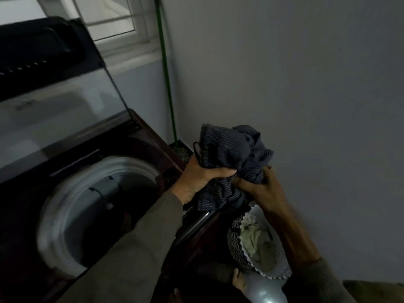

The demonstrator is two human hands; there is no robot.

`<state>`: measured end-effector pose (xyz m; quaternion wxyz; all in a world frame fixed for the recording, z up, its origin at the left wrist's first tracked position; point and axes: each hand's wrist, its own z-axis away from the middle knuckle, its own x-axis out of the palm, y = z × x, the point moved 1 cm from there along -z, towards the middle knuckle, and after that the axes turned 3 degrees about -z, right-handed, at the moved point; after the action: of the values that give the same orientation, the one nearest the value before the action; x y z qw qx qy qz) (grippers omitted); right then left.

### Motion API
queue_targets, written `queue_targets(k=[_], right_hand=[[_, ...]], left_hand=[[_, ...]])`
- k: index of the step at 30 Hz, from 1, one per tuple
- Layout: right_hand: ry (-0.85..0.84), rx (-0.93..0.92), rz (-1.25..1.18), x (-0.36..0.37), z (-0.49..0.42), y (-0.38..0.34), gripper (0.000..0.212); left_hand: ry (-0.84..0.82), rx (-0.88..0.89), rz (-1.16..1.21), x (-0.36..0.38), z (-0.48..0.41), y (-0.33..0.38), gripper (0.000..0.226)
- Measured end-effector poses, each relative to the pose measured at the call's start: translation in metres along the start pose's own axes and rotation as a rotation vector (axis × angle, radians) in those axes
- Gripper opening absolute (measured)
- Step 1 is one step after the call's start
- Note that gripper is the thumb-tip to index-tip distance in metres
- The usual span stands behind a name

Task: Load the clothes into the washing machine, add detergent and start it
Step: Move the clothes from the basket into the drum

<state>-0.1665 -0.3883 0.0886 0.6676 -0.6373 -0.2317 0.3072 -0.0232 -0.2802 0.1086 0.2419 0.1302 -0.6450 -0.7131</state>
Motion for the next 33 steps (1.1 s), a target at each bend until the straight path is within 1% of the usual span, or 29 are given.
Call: queue_targets(k=[2,4,7,8,11,13,15,16,17,18,19,20,21,23,24,25,26,27,28,29,30,31,32,33], right_hand=[[-0.016,-0.031,0.022,0.022,-0.001,0.0,0.071],[-0.078,-0.092,0.006,0.043,-0.003,-0.001,0.084],[-0.257,-0.105,-0.045,0.079,0.0,-0.012,0.078],[-0.307,-0.112,-0.058,0.092,0.003,-0.016,0.079],[-0.365,-0.138,-0.108,0.128,0.007,-0.021,0.084],[-0.344,-0.177,-0.134,0.151,0.006,-0.024,0.077],[-0.318,-0.2,-0.154,0.177,0.004,-0.025,0.066],[-0.309,-0.199,-0.163,0.188,0.002,-0.025,0.061],[-0.308,-0.19,-0.171,0.198,0.0,-0.024,0.06],[-0.305,-0.171,-0.19,0.208,-0.002,-0.024,0.062],[-0.3,-0.15,-0.219,0.215,-0.003,-0.026,0.066],[-0.313,-0.127,-0.253,0.228,-0.002,-0.029,0.068],[-0.335,-0.103,-0.305,0.237,-0.002,-0.032,0.066],[-0.398,-0.017,-0.432,0.249,-0.004,-0.039,0.058],[-0.462,0.04,-0.49,0.261,-0.003,-0.041,0.054],[-0.523,0.103,-0.531,0.274,-0.001,-0.042,0.051],[-0.567,0.168,-0.552,0.287,0.001,-0.043,0.05],[-0.605,0.234,-0.557,0.299,0.003,-0.043,0.052],[-0.638,0.287,-0.561,0.31,0.005,-0.043,0.053],[-0.656,0.324,-0.561,0.32,0.006,-0.041,0.052],[-0.668,0.361,-0.558,0.328,0.007,-0.04,0.05],[-0.686,0.4,-0.558,0.335,0.008,-0.039,0.048],[-0.704,0.432,-0.549,0.341,0.008,-0.037,0.047],[-0.72,0.45,-0.532,0.346,0.007,-0.033,0.046]], left_hand=[[0.01,0.048,-0.014,-0.019,0.011,0.009,0.042],[0.01,0.058,-0.015,-0.042,0.023,0.015,0.045],[-0.005,0.036,-0.013,-0.082,0.04,0.017,0.047],[-0.003,0.017,0.0,-0.094,0.047,0.018,0.045],[0.045,-0.027,0.049,-0.126,0.064,0.021,0.047],[0.114,-0.023,0.031,-0.142,0.071,0.026,0.044],[0.191,0.021,-0.037,-0.161,0.081,0.028,0.039],[0.263,0.051,-0.104,-0.168,0.087,0.028,0.042],[0.357,0.084,-0.161,-0.178,0.092,0.024,0.052],[0.46,0.11,-0.192,-0.186,0.097,0.021,0.065],[0.531,0.12,-0.202,-0.193,0.101,0.014,0.074],[0.596,0.114,-0.182,-0.205,0.111,0.006,0.077],[0.59,0.078,-0.125,-0.212,0.12,0.002,0.079],[0.513,-0.078,0.126,-0.219,0.134,-0.01,0.083],[0.491,-0.15,0.23,-0.225,0.147,-0.014,0.072],[0.504,-0.171,0.41,-0.229,0.159,-0.018,0.05],[0.61,-0.211,0.529,-0.236,0.166,-0.026,0.038],[0.646,-0.201,0.559,-0.236,0.171,-0.029,0.033],[0.706,-0.209,0.516,-0.239,0.175,-0.034,0.033],[0.777,-0.198,0.561,-0.241,0.182,-0.036,0.037],[0.796,-0.175,0.637,-0.247,0.184,-0.041,0.042],[0.786,-0.156,0.627,-0.245,0.187,-0.041,0.046],[0.812,-0.14,0.62,-0.248,0.189,-0.038,0.047],[0.766,-0.099,0.654,-0.252,0.191,-0.037,0.046]])
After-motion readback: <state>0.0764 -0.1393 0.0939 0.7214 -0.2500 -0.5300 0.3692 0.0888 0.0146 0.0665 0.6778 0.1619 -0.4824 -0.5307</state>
